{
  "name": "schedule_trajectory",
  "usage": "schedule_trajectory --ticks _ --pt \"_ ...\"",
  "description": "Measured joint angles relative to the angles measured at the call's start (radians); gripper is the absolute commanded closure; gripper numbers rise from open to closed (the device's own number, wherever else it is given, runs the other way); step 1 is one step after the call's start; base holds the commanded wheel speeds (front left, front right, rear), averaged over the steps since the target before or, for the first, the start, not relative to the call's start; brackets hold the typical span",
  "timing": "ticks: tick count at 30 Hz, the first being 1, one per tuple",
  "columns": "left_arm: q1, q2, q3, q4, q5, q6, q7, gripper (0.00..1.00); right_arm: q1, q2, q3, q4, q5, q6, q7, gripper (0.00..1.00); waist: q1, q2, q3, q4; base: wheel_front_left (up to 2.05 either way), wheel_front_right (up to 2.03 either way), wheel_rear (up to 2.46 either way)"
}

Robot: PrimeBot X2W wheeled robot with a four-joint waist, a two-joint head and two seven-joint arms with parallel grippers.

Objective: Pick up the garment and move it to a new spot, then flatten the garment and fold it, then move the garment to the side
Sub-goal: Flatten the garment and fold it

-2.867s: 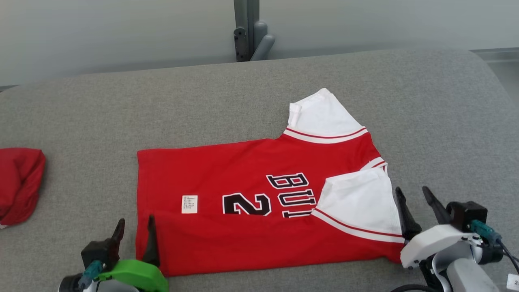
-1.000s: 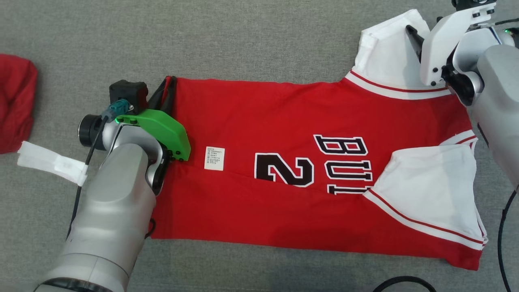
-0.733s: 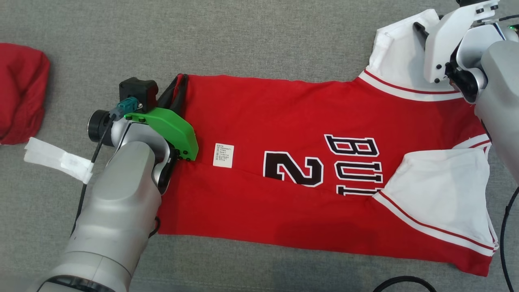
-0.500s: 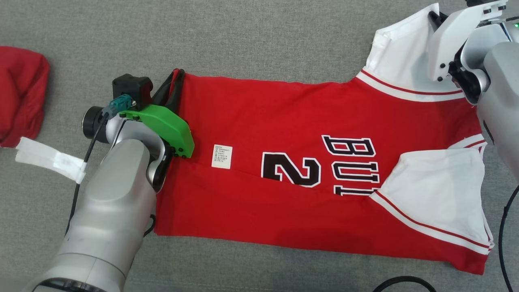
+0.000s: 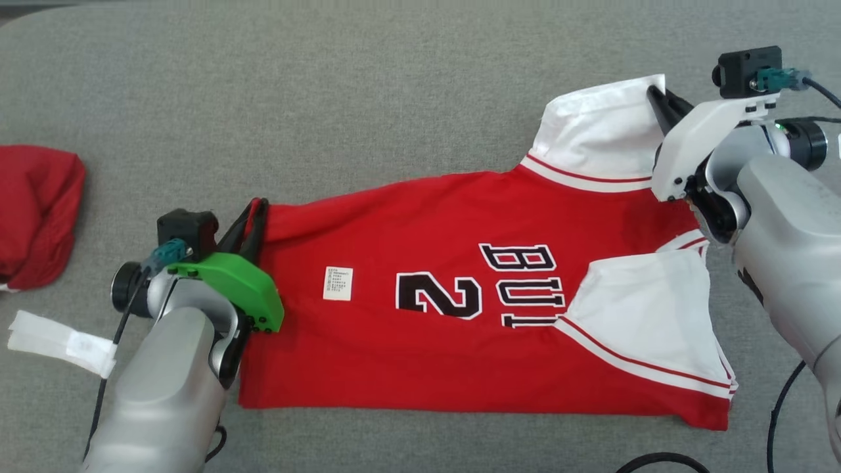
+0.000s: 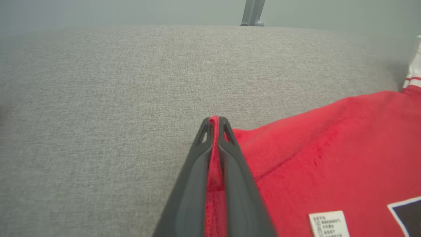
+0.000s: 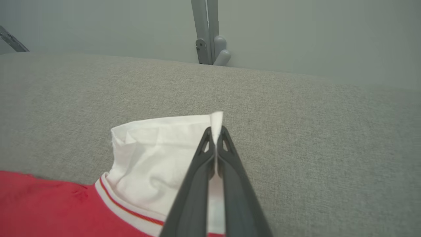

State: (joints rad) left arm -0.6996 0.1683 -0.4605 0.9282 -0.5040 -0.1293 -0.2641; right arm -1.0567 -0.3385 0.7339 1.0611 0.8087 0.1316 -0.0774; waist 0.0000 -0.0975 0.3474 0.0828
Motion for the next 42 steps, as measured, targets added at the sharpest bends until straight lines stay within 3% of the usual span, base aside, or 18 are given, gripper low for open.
schedule_trajectory --ticks 8,20,27,36,42 --pt "0.107 0.044 0.024 -0.068 -0.014 0.000 0.000 1.00 0.134 -0.044 0.040 -0.141 0.108 0.000 -0.047 1.00 0.0000 0.0000 -0.093 -0.071 0.00 0.00 0.00" --pt "0.327 0.092 0.125 -0.313 0.060 -0.001 0.000 1.00 0.388 -0.111 0.094 -0.351 0.238 0.000 -0.109 1.00 -0.0001 -0.0001 -0.207 -0.156 0.00 0.00 0.00" --pt "0.427 0.102 0.138 -0.413 0.077 -0.001 0.000 1.00 0.495 -0.112 0.086 -0.402 0.296 0.000 -0.127 1.00 -0.0001 -0.0001 -0.231 -0.158 0.00 0.00 0.00" --pt "0.535 0.135 0.109 -0.443 0.072 -0.001 0.000 1.00 0.577 -0.092 0.050 -0.443 0.336 0.000 -0.155 1.00 -0.0001 -0.0001 -0.234 -0.160 0.00 0.00 0.00" --pt "0.580 0.142 0.154 -0.481 0.151 -0.001 0.000 1.00 0.600 -0.079 0.022 -0.453 0.346 0.000 -0.168 1.00 -0.0001 -0.0001 -0.242 -0.168 0.00 0.00 0.00"
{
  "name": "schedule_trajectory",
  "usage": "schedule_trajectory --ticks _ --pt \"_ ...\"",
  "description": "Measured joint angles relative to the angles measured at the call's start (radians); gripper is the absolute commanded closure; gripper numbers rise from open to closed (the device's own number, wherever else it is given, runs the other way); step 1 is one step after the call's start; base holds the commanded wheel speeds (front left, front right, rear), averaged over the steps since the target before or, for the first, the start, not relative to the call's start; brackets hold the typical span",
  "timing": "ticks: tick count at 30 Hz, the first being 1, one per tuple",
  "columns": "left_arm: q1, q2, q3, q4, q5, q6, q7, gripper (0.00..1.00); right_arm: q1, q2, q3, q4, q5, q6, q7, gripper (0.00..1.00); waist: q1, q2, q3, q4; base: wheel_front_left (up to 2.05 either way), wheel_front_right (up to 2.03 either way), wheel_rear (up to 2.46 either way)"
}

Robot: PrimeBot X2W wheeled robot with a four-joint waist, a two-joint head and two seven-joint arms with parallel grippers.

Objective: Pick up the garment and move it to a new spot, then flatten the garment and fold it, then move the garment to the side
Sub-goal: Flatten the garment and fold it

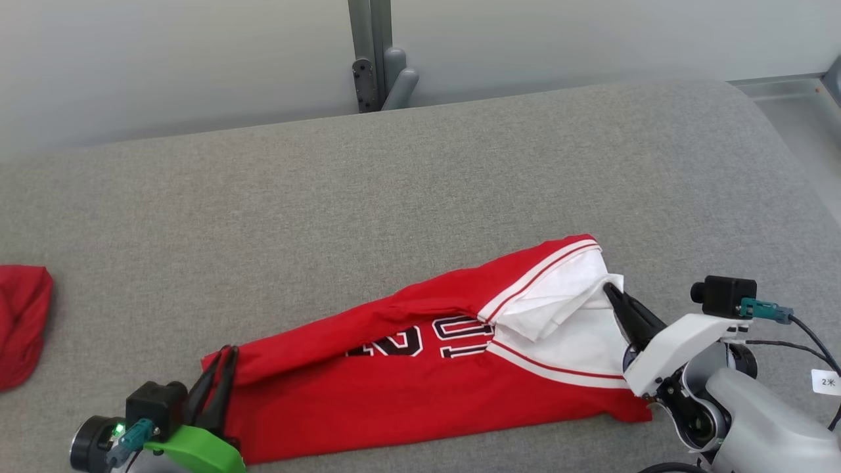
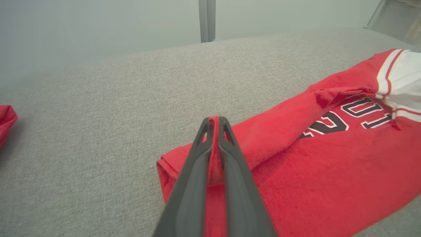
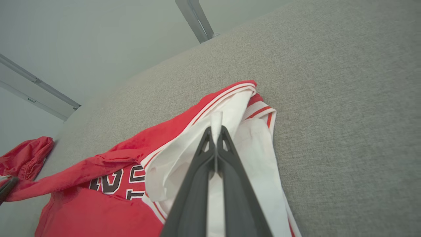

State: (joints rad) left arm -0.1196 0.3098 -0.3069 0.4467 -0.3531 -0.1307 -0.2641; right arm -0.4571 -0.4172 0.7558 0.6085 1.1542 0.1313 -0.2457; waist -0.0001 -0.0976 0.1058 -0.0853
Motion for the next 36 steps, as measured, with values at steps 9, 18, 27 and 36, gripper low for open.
schedule_trajectory --ticks 9,18,27,36 --pt "0.037 -0.041 0.115 -0.025 0.114 -0.001 0.000 1.00 0.033 0.013 -0.047 -0.027 0.007 0.000 -0.009 1.00 0.0000 0.0000 -0.010 -0.001 0.00 0.00 0.00" --pt "0.037 -0.063 0.154 -0.024 0.150 -0.001 0.000 1.00 0.096 0.015 -0.070 -0.067 0.031 0.000 -0.011 1.00 0.0000 0.0000 -0.014 -0.008 0.00 0.00 0.00" --pt "0.042 -0.083 0.188 0.025 0.162 -0.001 0.000 0.00 0.141 0.027 -0.069 -0.074 0.033 0.000 0.000 1.00 0.0001 0.0002 -0.008 -0.011 0.00 0.00 0.00" --pt "0.135 -0.169 0.336 0.053 0.210 0.058 0.000 0.00 0.181 0.028 -0.081 -0.054 0.022 0.000 -0.002 1.00 0.0000 0.0002 -0.021 -0.001 0.00 0.00 0.00"
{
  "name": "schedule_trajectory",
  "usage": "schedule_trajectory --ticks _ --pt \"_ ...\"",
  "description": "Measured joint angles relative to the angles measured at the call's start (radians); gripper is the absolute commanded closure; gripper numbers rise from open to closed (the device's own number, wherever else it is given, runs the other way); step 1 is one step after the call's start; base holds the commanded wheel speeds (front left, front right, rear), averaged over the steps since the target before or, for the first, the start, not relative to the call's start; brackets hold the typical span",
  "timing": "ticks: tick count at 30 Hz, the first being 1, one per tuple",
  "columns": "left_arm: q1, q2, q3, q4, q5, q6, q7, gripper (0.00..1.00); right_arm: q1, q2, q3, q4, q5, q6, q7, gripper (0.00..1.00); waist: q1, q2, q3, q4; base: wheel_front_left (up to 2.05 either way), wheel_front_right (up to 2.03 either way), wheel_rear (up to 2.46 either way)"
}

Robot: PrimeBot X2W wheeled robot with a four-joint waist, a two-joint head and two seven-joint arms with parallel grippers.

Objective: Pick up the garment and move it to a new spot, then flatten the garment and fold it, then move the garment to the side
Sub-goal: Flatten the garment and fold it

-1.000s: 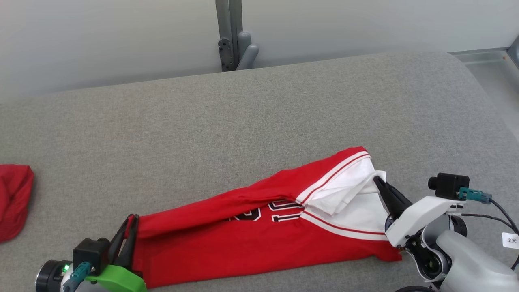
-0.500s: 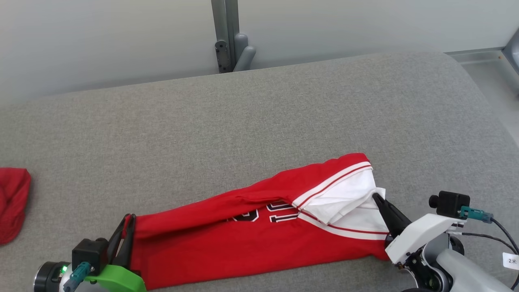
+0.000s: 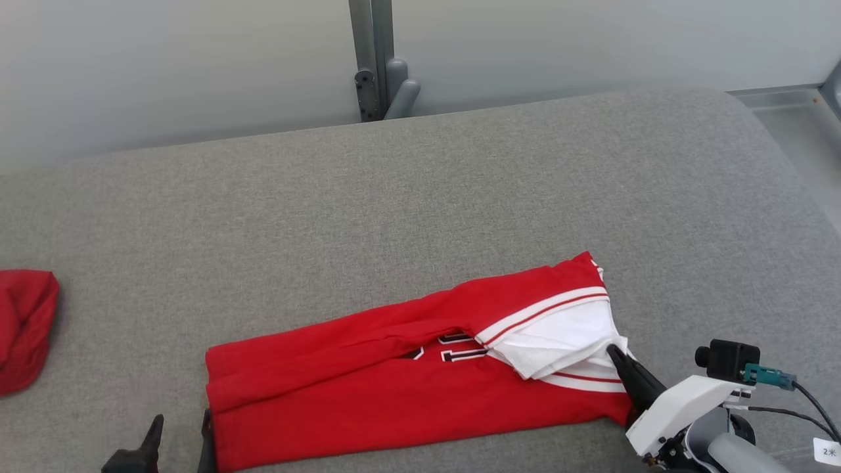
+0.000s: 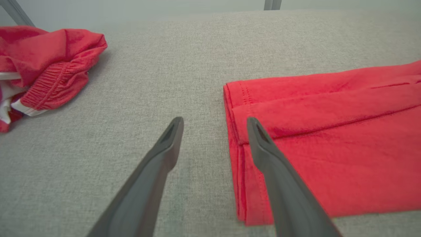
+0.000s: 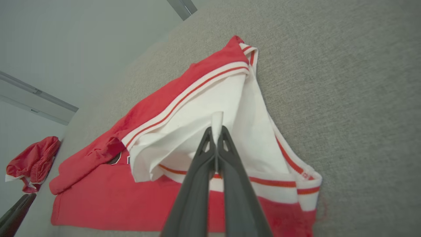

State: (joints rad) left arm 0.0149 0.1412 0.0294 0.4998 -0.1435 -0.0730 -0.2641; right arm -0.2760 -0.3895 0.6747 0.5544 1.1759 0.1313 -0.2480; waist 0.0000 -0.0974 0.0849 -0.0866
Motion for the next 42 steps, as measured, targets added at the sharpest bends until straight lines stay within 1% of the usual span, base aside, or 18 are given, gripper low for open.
schedule_trajectory --ticks 5,6,7,13,18,20,22,23,24,30,31,32,33,35,38,40,42 --pt "0.036 -0.049 0.041 -0.054 0.018 -0.007 0.000 0.00 0.007 0.010 -0.003 0.008 -0.003 0.000 -0.001 1.00 0.0000 0.0000 -0.007 0.012 0.00 0.00 0.00" --pt "0.038 -0.058 0.044 -0.064 0.021 -0.009 0.000 0.00 0.007 0.011 -0.003 0.017 -0.011 0.000 -0.001 0.75 0.0000 0.0000 -0.008 0.014 0.00 0.00 0.00" --pt "0.043 -0.065 0.048 -0.072 0.023 -0.011 0.000 0.00 0.007 0.011 -0.003 0.026 -0.019 0.000 -0.002 0.00 0.0000 0.0000 -0.009 0.017 0.00 0.00 0.00" --pt "0.059 -0.085 0.069 -0.120 0.035 -0.016 0.000 0.00 0.010 0.014 -0.033 0.053 -0.055 0.000 -0.009 0.00 0.0000 0.0000 -0.017 0.023 0.00 0.00 0.00" --pt "0.072 -0.089 0.087 -0.158 0.049 -0.013 0.000 0.00 0.026 0.008 -0.112 0.066 -0.106 0.000 -0.011 0.00 0.0000 0.0000 -0.022 0.025 0.00 0.00 0.00" --pt "0.074 -0.090 0.089 -0.171 0.054 -0.010 0.000 0.00 0.026 0.012 -0.159 0.066 -0.149 0.000 -0.013 0.00 0.0000 -0.0001 -0.022 0.028 0.00 0.00 0.00" --pt "0.074 -0.090 0.088 -0.178 0.058 -0.006 0.000 0.00 0.032 0.028 -0.199 0.066 -0.194 0.000 -0.013 0.00 0.0000 -0.0001 -0.021 0.035 0.00 0.00 0.00" --pt "0.074 -0.090 0.088 -0.178 0.058 -0.006 0.000 0.00 0.032 0.028 -0.199 0.066 -0.194 0.000 -0.013 0.00 0.0000 -0.0001 -0.021 0.035 0.00 0.00 0.00" --pt "0.073 -0.090 0.077 -0.186 0.058 -0.005 0.000 0.00 0.043 0.047 -0.226 0.070 -0.235 0.000 -0.013 0.00 0.0000 0.0000 -0.018 0.043 0.00 0.00 0.00" --pt "0.070 -0.091 0.043 -0.207 0.045 0.005 0.000 0.00 0.032 0.083 -0.298 0.130 -0.366 0.000 -0.014 0.00 0.0000 0.0000 0.004 0.078 0.00 0.00 0.00" --pt "0.068 -0.092 0.032 -0.208 0.041 0.006 0.000 0.00 0.016 0.100 -0.300 0.163 -0.394 0.000 -0.014 0.00 0.0000 0.0000 0.013 0.092 0.00 0.00 0.00" --pt "0.066 -0.092 0.030 -0.208 0.040 0.007 0.000 0.00 0.007 0.111 -0.300 0.184 -0.398 0.000 -0.014 0.00 0.0000 0.0000 0.019 0.098 0.00 0.00 0.00" --pt "0.066 -0.092 0.030 -0.208 0.040 0.007 0.000 0.00 0.007 0.111 -0.300 0.184 -0.398 0.000 -0.014 0.00 0.0000 0.0000 0.019 0.098 0.00 0.00 0.00" --pt "0.058 -0.092 0.024 -0.209 0.040 0.009 0.000 0.00 -0.015 0.114 -0.288 0.222 -0.434 0.000 -0.013 0.00 0.0000 0.0000 0.033 0.111 0.00 0.00 0.00" --pt "0.050 -0.092 0.012 -0.210 0.027 0.011 0.000 0.00 -0.049 0.117 -0.293 0.286 -0.452 0.000 -0.008 0.00 0.0000 0.0000 0.051 0.132 0.00 0.00 0.00" --pt "0.048 -0.092 0.012 -0.210 0.027 0.011 0.000 0.00 -0.067 0.125 -0.298 0.330 -0.459 0.000 0.002 0.00 0.0000 0.0000 0.061 0.146 0.00 0.00 0.00" --pt "0.045 -0.092 0.011 -0.209 0.026 0.011 0.000 0.00 -0.081 0.134 -0.294 0.346 -0.457 -0.001 0.014 0.00 0.0000 0.0000 0.070 0.158 0.00 0.00 0.00"
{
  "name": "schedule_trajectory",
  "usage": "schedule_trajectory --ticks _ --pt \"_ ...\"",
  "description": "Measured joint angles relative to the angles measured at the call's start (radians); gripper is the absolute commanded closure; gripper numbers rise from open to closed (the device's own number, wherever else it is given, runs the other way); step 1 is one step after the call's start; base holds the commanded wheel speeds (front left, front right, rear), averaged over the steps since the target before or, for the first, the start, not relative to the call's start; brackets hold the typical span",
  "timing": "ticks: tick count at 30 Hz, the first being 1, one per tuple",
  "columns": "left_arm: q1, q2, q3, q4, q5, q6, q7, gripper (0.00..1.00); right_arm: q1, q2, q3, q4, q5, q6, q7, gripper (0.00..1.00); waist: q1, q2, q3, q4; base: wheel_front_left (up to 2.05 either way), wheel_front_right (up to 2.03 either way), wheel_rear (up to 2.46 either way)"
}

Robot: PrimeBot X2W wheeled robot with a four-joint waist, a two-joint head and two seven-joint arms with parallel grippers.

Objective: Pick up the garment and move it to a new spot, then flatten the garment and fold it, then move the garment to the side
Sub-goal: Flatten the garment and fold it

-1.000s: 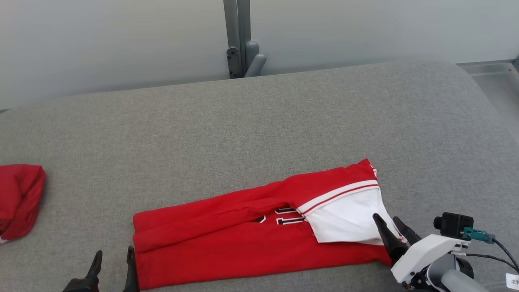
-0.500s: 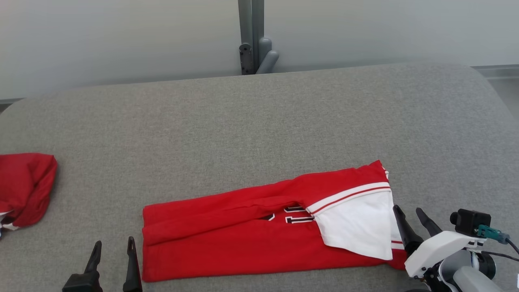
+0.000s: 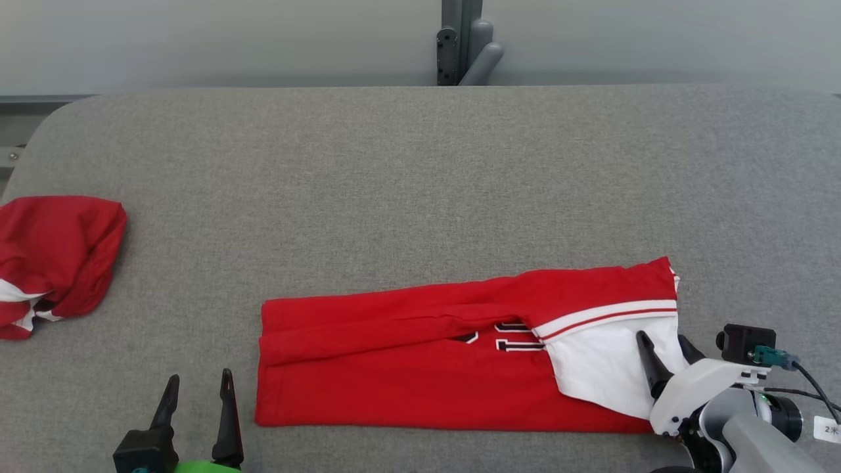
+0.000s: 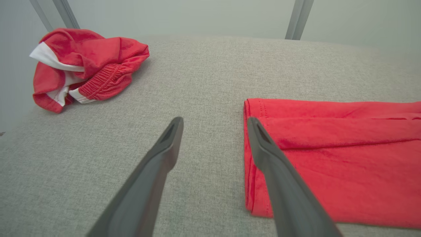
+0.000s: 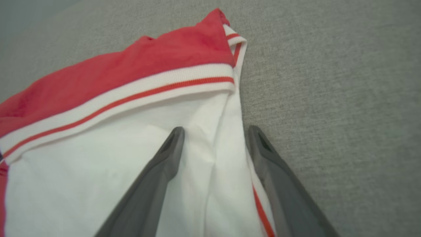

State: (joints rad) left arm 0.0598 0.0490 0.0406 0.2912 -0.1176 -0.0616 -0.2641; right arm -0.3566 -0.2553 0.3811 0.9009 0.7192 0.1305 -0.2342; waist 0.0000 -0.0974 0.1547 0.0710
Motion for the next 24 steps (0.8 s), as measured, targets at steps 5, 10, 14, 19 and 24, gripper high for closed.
schedule_trajectory --ticks 5,10,14,19,24 --pt "-0.002 0.000 -0.002 0.000 -0.002 0.002 0.000 0.00 -0.017 0.005 0.046 -0.016 0.041 -0.004 0.041 1.00 0.0000 -0.0001 0.014 0.014 0.00 0.00 0.00" --pt "-0.011 0.000 -0.012 0.000 -0.013 0.009 0.000 0.00 -0.019 0.000 0.052 -0.011 0.064 0.003 0.025 1.00 0.0000 -0.0001 0.013 0.007 0.00 0.00 0.00" --pt "-0.012 0.000 -0.014 0.000 -0.014 0.009 0.000 0.00 -0.041 -0.024 0.003 0.035 0.061 0.002 -0.008 1.00 0.0000 0.0000 0.012 -0.001 0.00 0.00 0.00" --pt "-0.014 0.000 -0.023 0.001 -0.017 0.007 0.000 0.00 -0.061 -0.065 -0.071 0.095 0.016 0.002 -0.023 1.00 0.0000 0.0000 0.011 -0.014 0.00 0.00 0.00" --pt "-0.013 0.000 -0.026 0.004 -0.025 0.009 0.000 0.00 -0.062 -0.059 -0.097 0.028 -0.041 0.001 -0.026 1.00 0.0000 0.0000 0.009 -0.035 0.00 0.00 0.00"
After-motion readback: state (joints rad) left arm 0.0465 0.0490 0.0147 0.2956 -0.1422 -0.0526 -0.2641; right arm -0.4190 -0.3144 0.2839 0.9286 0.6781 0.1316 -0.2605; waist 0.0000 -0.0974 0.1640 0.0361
